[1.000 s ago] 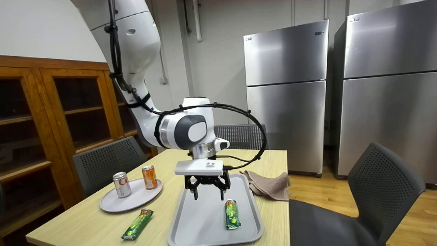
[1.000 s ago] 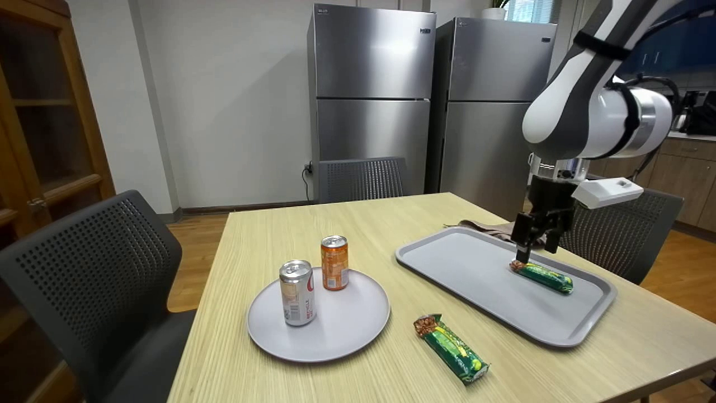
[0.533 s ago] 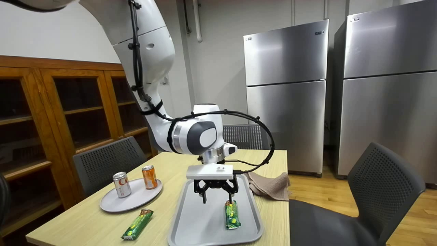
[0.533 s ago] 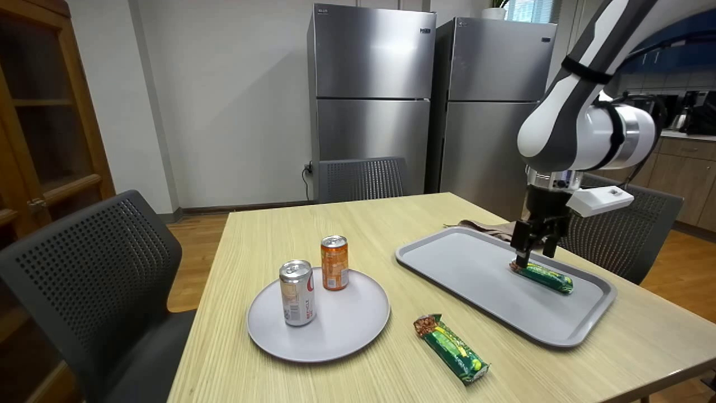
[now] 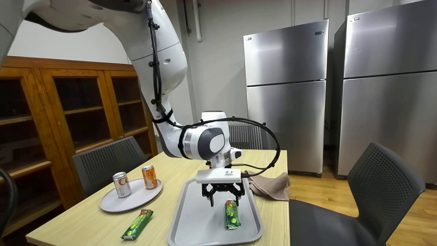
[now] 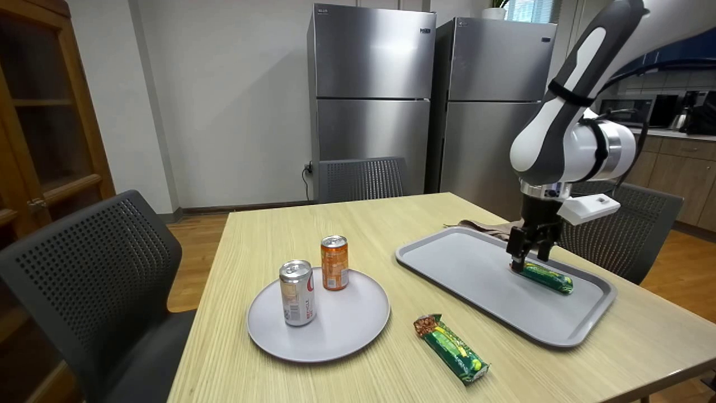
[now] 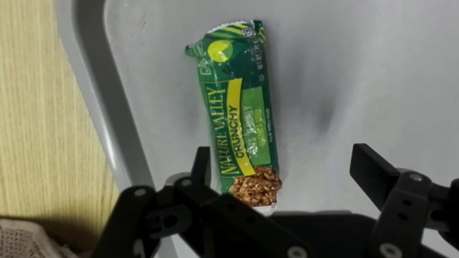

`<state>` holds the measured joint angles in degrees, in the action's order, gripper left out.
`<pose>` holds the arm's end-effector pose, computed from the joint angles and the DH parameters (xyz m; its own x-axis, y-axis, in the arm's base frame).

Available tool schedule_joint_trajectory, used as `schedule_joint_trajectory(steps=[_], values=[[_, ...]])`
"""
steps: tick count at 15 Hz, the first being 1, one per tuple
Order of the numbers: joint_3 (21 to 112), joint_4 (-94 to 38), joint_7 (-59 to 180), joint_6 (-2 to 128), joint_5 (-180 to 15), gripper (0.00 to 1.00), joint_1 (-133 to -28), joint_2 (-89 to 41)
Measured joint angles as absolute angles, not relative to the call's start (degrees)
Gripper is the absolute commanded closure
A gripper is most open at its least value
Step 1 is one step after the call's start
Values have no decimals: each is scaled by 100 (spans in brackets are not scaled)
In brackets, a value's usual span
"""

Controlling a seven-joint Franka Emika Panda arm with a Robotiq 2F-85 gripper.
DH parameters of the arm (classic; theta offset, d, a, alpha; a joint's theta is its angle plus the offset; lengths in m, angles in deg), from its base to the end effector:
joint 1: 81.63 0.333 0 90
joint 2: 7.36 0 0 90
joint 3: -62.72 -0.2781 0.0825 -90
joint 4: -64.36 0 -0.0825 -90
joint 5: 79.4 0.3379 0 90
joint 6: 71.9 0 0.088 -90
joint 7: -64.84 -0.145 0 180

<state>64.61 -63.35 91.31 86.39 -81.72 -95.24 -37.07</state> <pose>0.4872 -0.1354 0.1098 0.9729 0.2313 -0.0012 0.2312 -0.9723 0.0350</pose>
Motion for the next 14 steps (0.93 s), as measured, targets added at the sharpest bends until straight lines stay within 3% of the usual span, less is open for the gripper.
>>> schedule_joint_trajectory(steps=[6, 7, 9, 14], values=[[6564, -6059, 9118, 8639, -8318, 0, -9524, -4011], [6571, -6029, 9115, 8639, -8334, 25, -9524, -4046], [6575, -5980, 9114, 8639, -8358, 34, -9524, -4096], [6575, -5917, 9114, 8639, -8362, 73, -9524, -4131]])
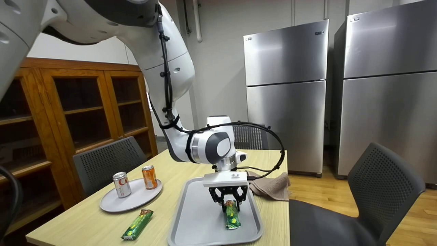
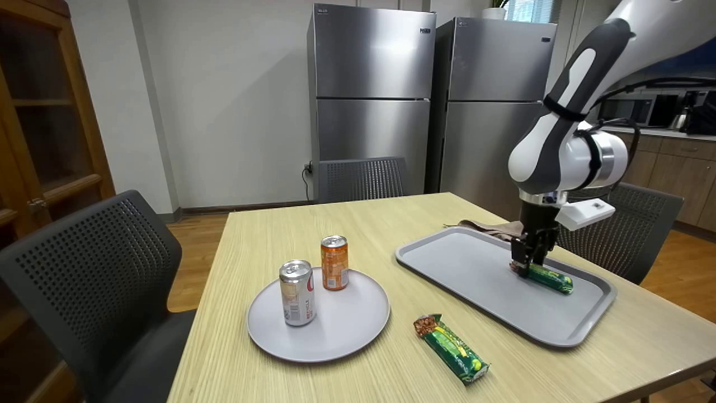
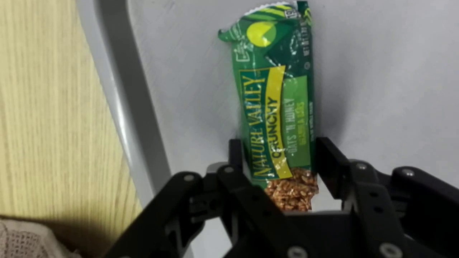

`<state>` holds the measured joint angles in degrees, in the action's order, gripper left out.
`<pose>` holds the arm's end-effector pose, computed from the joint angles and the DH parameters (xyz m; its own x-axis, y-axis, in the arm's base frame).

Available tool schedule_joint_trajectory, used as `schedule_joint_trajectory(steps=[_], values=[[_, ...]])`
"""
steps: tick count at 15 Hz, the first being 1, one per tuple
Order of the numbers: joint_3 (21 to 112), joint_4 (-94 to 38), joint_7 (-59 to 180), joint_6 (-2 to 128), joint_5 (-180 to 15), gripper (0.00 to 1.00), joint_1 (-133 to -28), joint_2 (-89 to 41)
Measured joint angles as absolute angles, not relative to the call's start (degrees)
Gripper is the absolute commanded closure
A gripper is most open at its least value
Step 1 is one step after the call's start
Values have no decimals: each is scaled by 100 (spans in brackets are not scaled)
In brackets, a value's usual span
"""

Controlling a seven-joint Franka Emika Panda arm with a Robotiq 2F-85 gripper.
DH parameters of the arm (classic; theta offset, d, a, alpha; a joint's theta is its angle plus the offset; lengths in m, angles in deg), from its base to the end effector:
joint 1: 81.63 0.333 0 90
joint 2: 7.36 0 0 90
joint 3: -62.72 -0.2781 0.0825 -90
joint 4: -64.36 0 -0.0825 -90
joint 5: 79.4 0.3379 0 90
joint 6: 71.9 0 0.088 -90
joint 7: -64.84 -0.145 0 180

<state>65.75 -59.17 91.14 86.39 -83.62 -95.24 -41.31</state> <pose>0.4977 -0.1491 0.0937 0.9699 0.2431 -0.0150 0.2436 -0.9682 0.0569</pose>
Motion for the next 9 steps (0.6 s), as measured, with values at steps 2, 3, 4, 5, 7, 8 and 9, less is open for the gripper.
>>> schedule_joint_trajectory(steps=[2, 3, 4, 5, 7, 8, 9], values=[[6575, -5902, 9114, 8639, -8362, 84, -9526, -4130], [6575, -5891, 9114, 8639, -8362, 84, -9528, -4128], [6575, -5883, 9114, 8639, -8362, 84, -9528, -4128], [6574, -5879, 9114, 8639, -8362, 84, -9528, -4128], [6559, -5879, 9114, 8639, -8361, 84, -9531, -4109], [6540, -5881, 9114, 8639, -8358, 84, -9535, -4083], [6508, -5887, 9114, 8639, -8355, 84, -9543, -4043]])
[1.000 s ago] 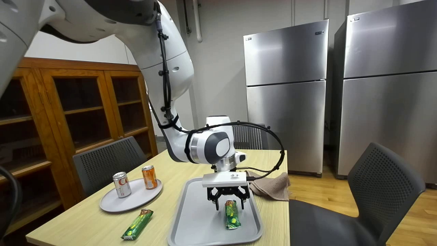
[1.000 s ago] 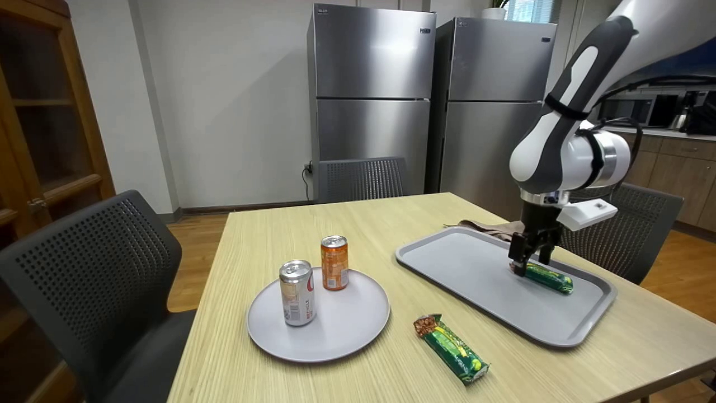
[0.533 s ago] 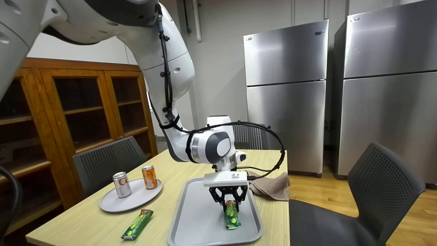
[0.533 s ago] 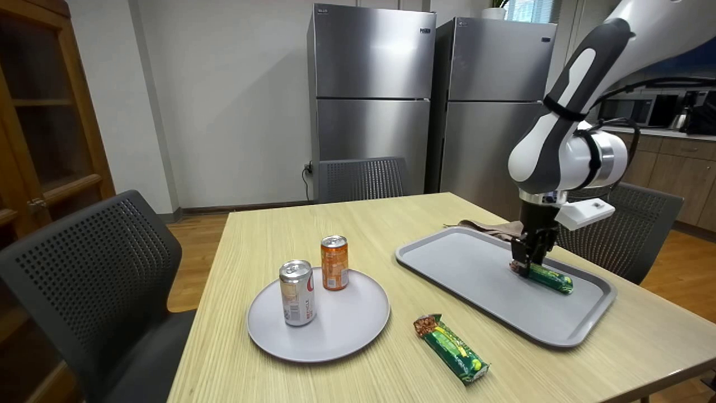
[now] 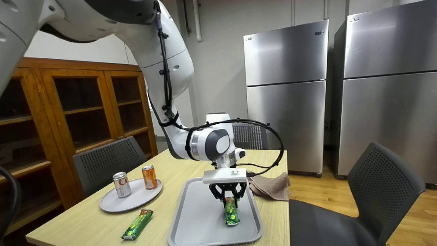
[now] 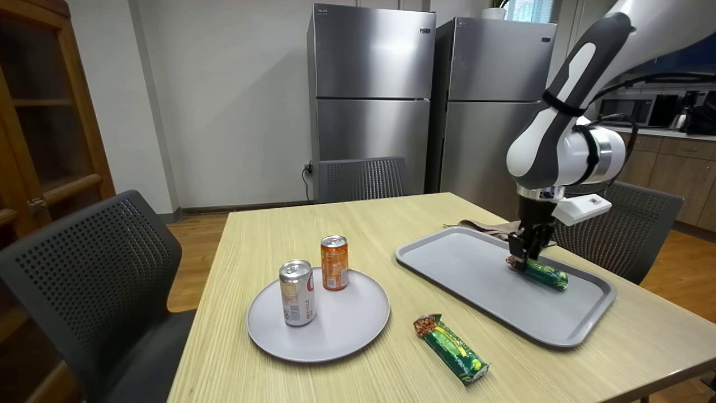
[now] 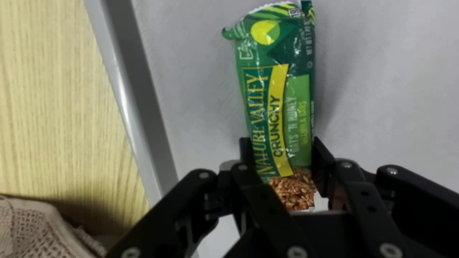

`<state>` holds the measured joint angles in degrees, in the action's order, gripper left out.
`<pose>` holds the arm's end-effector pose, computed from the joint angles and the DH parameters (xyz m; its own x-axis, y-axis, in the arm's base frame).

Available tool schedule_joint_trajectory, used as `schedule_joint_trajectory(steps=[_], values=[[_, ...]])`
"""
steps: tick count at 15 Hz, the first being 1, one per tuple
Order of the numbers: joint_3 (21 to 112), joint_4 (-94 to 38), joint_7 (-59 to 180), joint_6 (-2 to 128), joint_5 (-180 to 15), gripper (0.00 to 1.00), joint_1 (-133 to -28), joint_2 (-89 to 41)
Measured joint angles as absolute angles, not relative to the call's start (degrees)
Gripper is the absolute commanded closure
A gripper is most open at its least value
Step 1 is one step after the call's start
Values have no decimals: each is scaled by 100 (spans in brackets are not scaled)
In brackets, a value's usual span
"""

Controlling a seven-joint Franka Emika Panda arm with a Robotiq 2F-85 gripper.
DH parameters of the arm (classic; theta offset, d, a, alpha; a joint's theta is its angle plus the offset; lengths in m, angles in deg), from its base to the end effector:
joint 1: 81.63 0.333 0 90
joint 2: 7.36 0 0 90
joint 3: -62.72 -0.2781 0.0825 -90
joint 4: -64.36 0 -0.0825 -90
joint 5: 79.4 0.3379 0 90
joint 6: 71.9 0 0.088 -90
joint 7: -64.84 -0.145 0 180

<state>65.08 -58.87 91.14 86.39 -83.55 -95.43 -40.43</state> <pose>0.5046 -0.1458 0.1031 0.9686 0.2484 0.0064 0.2476 -0.9670 0.0606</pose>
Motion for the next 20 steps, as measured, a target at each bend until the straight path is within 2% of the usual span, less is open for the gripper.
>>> schedule_joint_trajectory(steps=[12, 20], values=[[6012, -6768, 9114, 8643, -8287, 84, -9532, -2978], [5846, -7467, 8939, 8644, -8123, 84, -9032, -2223]])
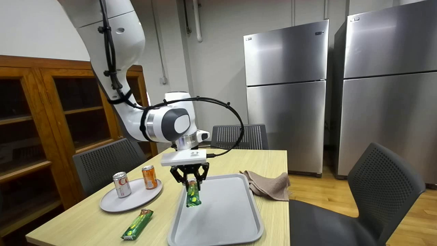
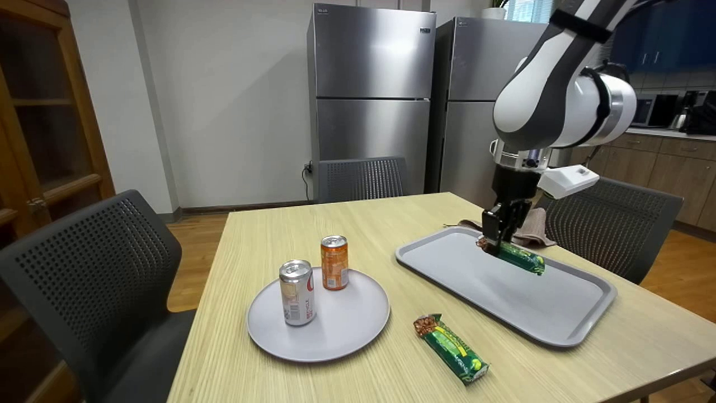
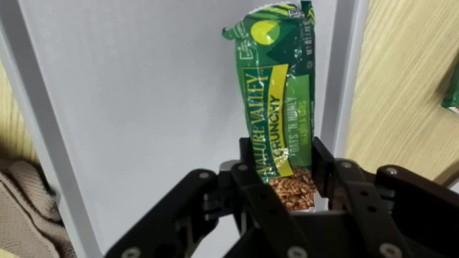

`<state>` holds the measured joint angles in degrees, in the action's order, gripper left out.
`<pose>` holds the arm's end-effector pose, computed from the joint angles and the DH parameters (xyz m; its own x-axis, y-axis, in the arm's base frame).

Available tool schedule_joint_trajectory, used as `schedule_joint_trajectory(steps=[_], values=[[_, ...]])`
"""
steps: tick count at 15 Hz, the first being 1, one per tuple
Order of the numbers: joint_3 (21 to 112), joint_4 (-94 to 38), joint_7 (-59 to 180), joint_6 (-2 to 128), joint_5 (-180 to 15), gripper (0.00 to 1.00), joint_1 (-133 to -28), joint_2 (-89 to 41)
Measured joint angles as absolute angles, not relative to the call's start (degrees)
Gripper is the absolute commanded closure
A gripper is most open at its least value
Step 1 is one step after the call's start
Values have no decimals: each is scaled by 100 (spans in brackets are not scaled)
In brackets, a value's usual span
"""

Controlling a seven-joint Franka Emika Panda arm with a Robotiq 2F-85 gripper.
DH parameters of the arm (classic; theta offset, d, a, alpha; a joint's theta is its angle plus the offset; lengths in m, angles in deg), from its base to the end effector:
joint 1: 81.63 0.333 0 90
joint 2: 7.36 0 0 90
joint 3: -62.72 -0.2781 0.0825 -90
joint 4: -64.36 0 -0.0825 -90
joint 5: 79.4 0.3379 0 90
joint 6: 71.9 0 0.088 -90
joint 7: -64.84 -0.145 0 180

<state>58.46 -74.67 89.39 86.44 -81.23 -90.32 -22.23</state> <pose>0.4717 -0.0338 0.1761 0.9268 0.3682 0.0734 0.3672 -0.9297 0.0281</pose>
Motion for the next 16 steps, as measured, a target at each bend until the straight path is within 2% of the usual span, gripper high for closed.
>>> schedule_joint_trajectory(steps=[16], values=[[5841, -7999, 7510, 8648, -8555, 84, -7711, -1895]])
